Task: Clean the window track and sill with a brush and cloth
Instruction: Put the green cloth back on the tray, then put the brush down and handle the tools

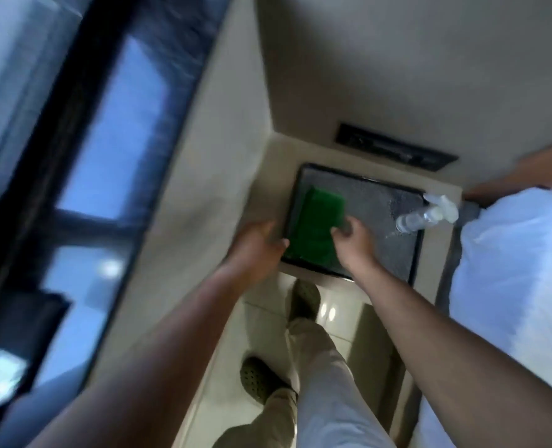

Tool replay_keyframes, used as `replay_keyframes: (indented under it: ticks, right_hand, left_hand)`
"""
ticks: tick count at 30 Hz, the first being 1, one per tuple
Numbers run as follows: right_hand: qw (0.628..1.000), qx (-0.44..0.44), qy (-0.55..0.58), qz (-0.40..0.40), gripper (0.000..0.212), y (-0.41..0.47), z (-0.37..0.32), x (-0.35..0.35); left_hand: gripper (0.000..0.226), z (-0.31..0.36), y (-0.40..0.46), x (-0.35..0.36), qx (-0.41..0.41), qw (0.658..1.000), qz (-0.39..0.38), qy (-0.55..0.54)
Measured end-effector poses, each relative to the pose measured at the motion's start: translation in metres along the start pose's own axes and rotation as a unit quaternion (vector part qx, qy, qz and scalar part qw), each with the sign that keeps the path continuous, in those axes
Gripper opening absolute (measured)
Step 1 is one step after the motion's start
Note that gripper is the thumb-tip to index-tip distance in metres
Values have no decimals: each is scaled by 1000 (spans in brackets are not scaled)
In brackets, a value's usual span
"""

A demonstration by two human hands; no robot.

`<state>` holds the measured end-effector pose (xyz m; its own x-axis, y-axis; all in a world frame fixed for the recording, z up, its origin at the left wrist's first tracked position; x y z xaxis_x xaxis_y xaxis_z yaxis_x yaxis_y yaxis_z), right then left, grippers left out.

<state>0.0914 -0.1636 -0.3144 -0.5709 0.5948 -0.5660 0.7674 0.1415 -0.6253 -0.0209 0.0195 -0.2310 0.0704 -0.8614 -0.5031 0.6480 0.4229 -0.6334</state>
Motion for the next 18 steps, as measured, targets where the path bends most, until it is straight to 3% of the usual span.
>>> replay_keyframes:
  ticks: [4, 7, 9, 12, 18]
  right_hand:
    - [996, -29, 58, 53, 39, -97, -71, -21]
    - [989, -67, 120, 50, 27, -180, -121, -16]
    - [985, -101, 131, 42, 17, -231, -146, -6]
    - [982, -133, 133, -6, 13, -290, -165, 27]
    - [983, -120, 93, -100, 34, -347, -182, 99]
  left_hand:
    - [39, 37, -118, -96, 74, 991, 108, -28]
    - [24, 30, -202, -158, 113, 968, 189, -116]
    - [19, 13, -243, -194, 132, 950, 263, -102]
    - [16, -27, -274, -225, 83, 938, 338, 14]
    - [13, -85, -284, -225, -25, 938, 326, 113]
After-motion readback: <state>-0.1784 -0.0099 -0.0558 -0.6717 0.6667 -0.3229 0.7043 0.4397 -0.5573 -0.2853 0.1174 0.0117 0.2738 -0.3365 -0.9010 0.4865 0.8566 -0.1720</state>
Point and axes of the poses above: each hand's wrist, its own y-axis towards the middle knuckle, its own x-axis out of the palm, z = x × y, the point moved 8 cm from there along y, towards the middle knuckle, and after that the axes turned 8 degrees about -y, right-handed, at the moved point
